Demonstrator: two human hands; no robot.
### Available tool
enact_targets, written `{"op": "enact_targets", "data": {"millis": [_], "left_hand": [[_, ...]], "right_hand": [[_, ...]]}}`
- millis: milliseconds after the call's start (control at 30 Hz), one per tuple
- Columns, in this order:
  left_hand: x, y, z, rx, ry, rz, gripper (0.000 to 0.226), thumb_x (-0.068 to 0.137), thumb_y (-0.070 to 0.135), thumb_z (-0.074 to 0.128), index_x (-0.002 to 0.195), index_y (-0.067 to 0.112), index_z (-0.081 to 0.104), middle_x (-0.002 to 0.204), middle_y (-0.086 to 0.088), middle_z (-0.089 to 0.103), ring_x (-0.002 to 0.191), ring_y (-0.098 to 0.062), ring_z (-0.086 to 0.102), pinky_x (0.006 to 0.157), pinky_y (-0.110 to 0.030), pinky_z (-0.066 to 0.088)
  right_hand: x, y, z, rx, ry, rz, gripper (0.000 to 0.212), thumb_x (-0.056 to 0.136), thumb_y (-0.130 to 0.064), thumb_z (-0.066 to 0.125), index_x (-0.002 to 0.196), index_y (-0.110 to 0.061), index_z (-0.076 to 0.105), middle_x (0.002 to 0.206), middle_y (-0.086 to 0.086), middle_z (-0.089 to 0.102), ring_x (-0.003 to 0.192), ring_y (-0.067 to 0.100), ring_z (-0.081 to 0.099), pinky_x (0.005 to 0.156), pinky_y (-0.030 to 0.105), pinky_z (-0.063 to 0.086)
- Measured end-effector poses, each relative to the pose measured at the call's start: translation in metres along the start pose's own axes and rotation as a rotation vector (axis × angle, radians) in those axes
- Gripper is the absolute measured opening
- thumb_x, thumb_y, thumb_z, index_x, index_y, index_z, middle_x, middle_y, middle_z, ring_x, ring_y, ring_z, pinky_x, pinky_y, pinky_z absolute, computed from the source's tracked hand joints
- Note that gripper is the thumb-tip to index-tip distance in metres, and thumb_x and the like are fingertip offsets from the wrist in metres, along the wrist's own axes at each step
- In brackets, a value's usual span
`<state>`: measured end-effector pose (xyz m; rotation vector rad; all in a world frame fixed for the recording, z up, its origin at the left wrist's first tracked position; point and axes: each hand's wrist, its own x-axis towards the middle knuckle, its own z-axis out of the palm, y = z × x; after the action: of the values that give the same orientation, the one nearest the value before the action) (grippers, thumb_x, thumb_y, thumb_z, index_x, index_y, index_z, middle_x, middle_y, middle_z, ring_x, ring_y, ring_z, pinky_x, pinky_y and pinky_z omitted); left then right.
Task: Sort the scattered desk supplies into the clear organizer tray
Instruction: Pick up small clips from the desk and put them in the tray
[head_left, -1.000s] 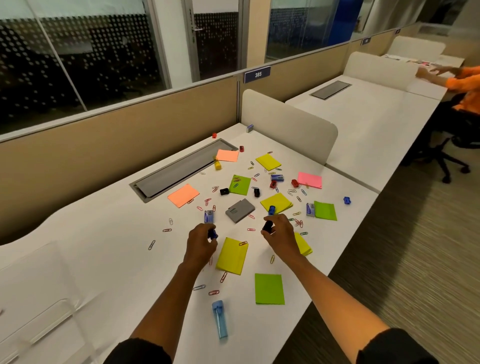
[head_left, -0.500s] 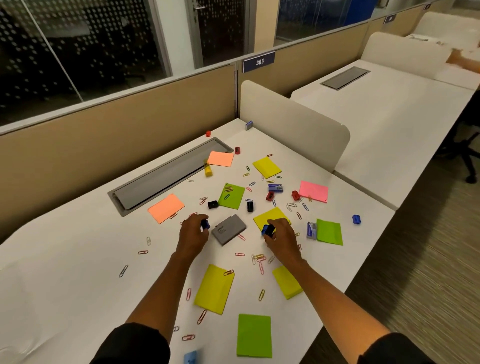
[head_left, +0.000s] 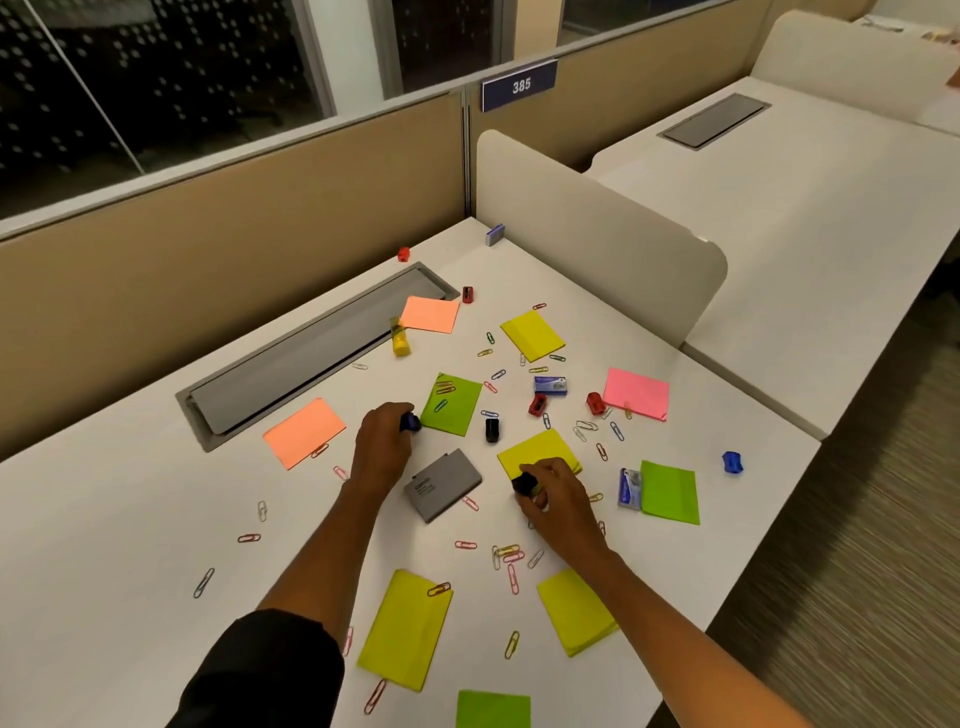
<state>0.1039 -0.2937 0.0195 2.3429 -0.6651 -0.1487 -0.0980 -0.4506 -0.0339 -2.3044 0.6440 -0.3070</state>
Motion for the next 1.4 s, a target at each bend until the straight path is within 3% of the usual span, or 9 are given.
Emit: {"op": "enact_targets", "data": {"millis": [233, 367, 533, 733, 867, 967, 1200, 1400], "left_hand": [[0.009, -0.014, 0.016, 0.166, -0.055, 0.013, 0.023, 0.084, -0.006, 0.053, 0.096, 0.009, 0.066, 0.093, -0.014, 0.065, 0.093, -0.031, 0.052, 0.07, -0.039, 0.045], [0.005, -0.02, 0.017, 0.259, -0.028, 0.019, 0.022, 0.082, -0.006, 0.052, 0.089, 0.012, 0.063, 0.089, -0.009, 0.063, 0.087, -0.028, 0.051, 0.062, -0.035, 0.043], [-0.004, -0.026, 0.014, 0.218, -0.039, -0.015, 0.021, 0.075, -0.01, 0.053, 0.082, 0.009, 0.061, 0.085, -0.011, 0.061, 0.08, -0.03, 0.055, 0.062, -0.031, 0.035], [-0.023, -0.026, 0.006, 0.031, -0.019, -0.053, 0.017, 0.078, -0.002, 0.064, 0.093, 0.006, 0.062, 0.091, -0.012, 0.063, 0.081, -0.024, 0.054, 0.068, -0.029, 0.037], [-0.042, -0.018, -0.004, -0.11, 0.003, -0.048, 0.034, 0.076, -0.001, 0.071, 0.108, 0.007, 0.063, 0.103, -0.01, 0.065, 0.088, -0.023, 0.058, 0.079, -0.03, 0.048], [-0.062, -0.017, -0.016, -0.17, 0.04, -0.032, 0.038, 0.073, -0.002, 0.073, 0.109, 0.007, 0.064, 0.103, -0.01, 0.066, 0.087, -0.021, 0.06, 0.081, -0.035, 0.054], [-0.119, -0.036, -0.061, -0.194, 0.114, -0.045, 0.04, 0.071, 0.0, 0.074, 0.109, 0.008, 0.064, 0.104, -0.008, 0.067, 0.091, -0.02, 0.062, 0.084, -0.035, 0.054], [-0.186, -0.076, -0.117, -0.135, 0.209, -0.076, 0.035, 0.072, 0.001, 0.072, 0.104, 0.01, 0.065, 0.096, -0.004, 0.067, 0.082, -0.017, 0.061, 0.077, -0.034, 0.056]], "right_hand": [[0.002, 0.005, 0.002, 0.017, -0.006, -0.011, 0.039, 0.085, -0.016, 0.068, 0.123, -0.011, 0.061, 0.117, 0.004, 0.052, 0.077, 0.004, 0.046, 0.072, -0.003, 0.035], [0.003, 0.003, 0.001, 0.038, -0.002, -0.002, 0.039, 0.086, -0.017, 0.067, 0.124, -0.012, 0.06, 0.117, 0.003, 0.052, 0.07, -0.001, 0.047, 0.072, 0.0, 0.037], [-0.003, 0.0, -0.002, 0.053, 0.032, 0.004, 0.039, 0.087, -0.016, 0.067, 0.124, -0.011, 0.06, 0.116, 0.003, 0.051, 0.089, 0.006, 0.05, 0.077, -0.004, 0.036], [-0.01, -0.013, -0.002, 0.086, 0.066, -0.02, 0.038, 0.087, -0.017, 0.068, 0.124, -0.011, 0.061, 0.112, 0.001, 0.053, 0.084, 0.004, 0.053, 0.076, -0.001, 0.04], [-0.012, -0.03, 0.001, 0.123, 0.082, -0.042, 0.039, 0.086, -0.02, 0.069, 0.123, -0.013, 0.061, 0.112, 0.001, 0.055, 0.078, 0.001, 0.055, 0.07, 0.006, 0.046], [-0.016, -0.049, 0.005, 0.167, 0.064, -0.091, 0.041, 0.085, -0.018, 0.07, 0.124, -0.012, 0.06, 0.113, 0.002, 0.055, 0.081, 0.005, 0.058, 0.068, 0.012, 0.051], [-0.034, -0.108, 0.034, 0.197, 0.021, -0.209, 0.039, 0.082, -0.01, 0.071, 0.121, -0.007, 0.062, 0.111, 0.007, 0.056, 0.079, 0.007, 0.057, 0.067, 0.005, 0.046], [-0.071, -0.176, 0.083, 0.252, -0.046, -0.328, 0.036, 0.084, -0.013, 0.07, 0.119, -0.009, 0.063, 0.104, 0.001, 0.054, 0.08, 0.01, 0.059, 0.071, 0.016, 0.05]]}}
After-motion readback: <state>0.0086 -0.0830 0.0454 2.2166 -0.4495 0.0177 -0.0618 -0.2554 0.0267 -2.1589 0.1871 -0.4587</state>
